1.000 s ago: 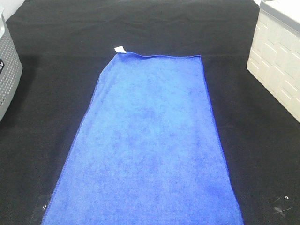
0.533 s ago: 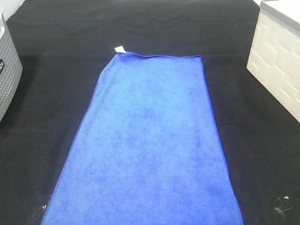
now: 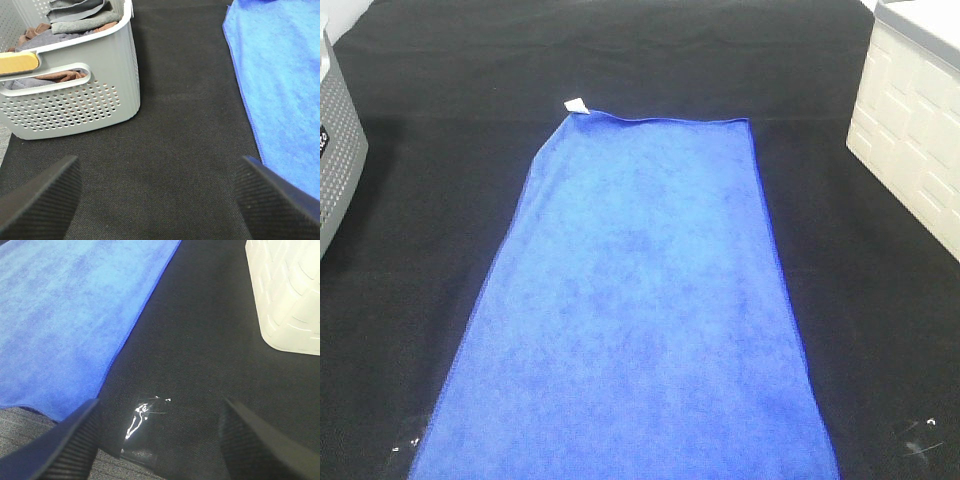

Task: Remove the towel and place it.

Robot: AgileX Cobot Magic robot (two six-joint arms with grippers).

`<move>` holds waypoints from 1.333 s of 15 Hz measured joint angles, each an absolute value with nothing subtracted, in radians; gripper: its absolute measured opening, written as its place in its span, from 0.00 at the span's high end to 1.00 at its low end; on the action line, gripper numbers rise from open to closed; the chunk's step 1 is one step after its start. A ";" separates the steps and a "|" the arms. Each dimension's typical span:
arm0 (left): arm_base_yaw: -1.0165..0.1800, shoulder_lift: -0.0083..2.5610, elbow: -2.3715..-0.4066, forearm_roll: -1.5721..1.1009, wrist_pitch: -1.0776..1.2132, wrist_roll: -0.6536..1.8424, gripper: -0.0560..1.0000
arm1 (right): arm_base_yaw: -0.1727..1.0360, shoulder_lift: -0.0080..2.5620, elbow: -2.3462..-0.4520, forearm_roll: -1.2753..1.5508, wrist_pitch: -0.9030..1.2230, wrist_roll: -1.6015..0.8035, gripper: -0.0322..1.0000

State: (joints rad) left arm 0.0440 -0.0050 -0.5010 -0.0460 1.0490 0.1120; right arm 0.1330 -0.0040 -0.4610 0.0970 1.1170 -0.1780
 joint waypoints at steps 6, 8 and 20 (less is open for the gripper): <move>0.044 -0.005 -0.501 -0.097 1.049 0.102 0.20 | 0.093 -0.004 -0.461 0.098 1.116 -0.178 0.33; 0.044 -0.005 -0.501 -0.104 1.049 0.102 0.20 | 0.070 -0.004 -0.461 0.100 1.116 -0.178 0.33; 0.044 -0.005 -0.501 -0.105 1.049 0.102 0.20 | 0.065 -0.004 -0.461 0.100 1.116 -0.178 0.33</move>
